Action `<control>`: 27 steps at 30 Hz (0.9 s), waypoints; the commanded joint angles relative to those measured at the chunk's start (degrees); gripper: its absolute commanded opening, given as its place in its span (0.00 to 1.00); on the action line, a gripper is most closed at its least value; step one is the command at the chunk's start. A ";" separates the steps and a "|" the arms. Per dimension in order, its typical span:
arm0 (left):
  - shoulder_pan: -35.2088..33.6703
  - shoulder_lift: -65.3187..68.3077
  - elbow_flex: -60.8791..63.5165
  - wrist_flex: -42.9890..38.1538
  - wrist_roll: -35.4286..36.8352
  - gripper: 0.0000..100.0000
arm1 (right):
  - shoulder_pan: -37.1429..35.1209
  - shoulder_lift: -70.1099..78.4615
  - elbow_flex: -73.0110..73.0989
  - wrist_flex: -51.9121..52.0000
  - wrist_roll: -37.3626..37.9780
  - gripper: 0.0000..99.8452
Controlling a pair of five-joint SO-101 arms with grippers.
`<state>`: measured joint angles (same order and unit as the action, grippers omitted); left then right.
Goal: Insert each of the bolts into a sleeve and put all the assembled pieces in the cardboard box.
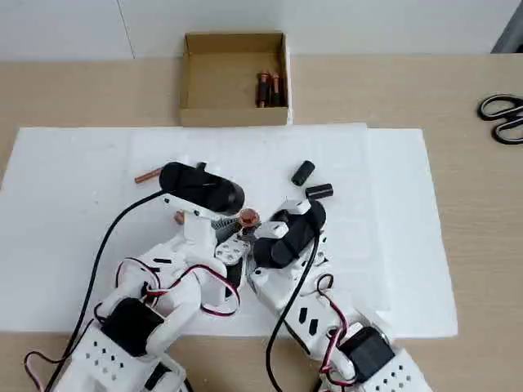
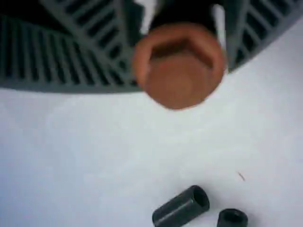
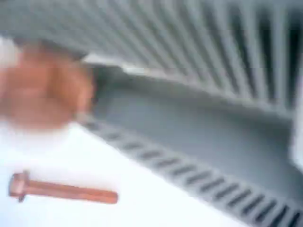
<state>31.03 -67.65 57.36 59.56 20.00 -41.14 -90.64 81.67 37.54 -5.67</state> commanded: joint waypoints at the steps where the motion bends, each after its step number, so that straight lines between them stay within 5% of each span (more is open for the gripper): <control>1: 0.26 -0.62 -4.79 4.48 -0.26 0.19 | -0.13 -1.01 -0.62 -1.54 -0.18 0.00; 11: -8.18 -0.88 -14.73 16.44 -0.88 0.19 | 1.19 -1.01 -0.88 -1.54 -0.09 0.00; 20: -31.47 -13.01 -15.78 20.13 -15.03 0.19 | 6.64 0.13 -1.76 -0.04 0.00 0.00; 27: -40.79 -23.74 -6.11 20.92 -18.29 0.19 | 14.99 19.03 -24.62 10.95 2.99 0.00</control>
<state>-7.82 -87.96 49.71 79.78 2.51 -28.48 -80.00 70.77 46.33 -4.35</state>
